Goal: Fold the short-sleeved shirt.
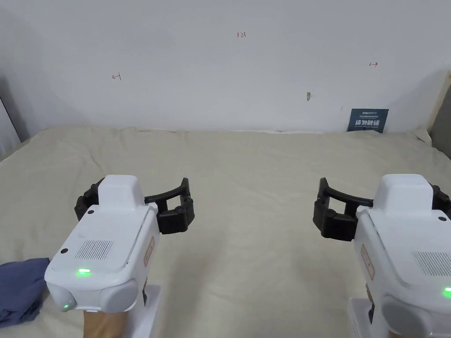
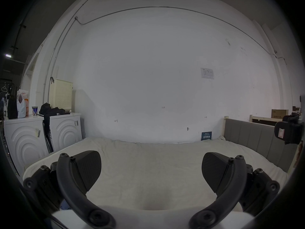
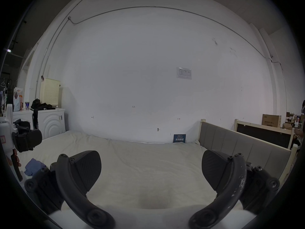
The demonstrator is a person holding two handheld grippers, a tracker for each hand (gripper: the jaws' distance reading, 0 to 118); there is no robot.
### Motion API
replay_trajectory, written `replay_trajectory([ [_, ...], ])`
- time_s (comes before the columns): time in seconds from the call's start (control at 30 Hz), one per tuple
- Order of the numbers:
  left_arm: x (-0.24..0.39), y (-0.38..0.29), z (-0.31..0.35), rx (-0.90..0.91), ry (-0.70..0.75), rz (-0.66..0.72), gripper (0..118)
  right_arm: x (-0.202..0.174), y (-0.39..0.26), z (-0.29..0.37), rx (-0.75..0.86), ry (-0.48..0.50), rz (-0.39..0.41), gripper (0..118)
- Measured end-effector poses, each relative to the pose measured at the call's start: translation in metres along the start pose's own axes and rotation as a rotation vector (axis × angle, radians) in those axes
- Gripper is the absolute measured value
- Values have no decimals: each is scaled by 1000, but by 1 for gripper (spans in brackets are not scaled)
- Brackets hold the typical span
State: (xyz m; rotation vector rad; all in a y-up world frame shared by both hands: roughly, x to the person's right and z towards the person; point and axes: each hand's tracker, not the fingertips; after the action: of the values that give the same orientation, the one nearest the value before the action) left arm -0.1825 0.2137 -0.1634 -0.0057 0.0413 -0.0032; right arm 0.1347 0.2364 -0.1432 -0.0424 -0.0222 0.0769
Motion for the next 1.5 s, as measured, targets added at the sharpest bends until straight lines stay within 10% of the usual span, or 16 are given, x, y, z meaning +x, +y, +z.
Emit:
replay_trajectory([
  [1.5,-3,2,2,5,1,-9,118,-3,0,3,-7,6,-6,118],
])
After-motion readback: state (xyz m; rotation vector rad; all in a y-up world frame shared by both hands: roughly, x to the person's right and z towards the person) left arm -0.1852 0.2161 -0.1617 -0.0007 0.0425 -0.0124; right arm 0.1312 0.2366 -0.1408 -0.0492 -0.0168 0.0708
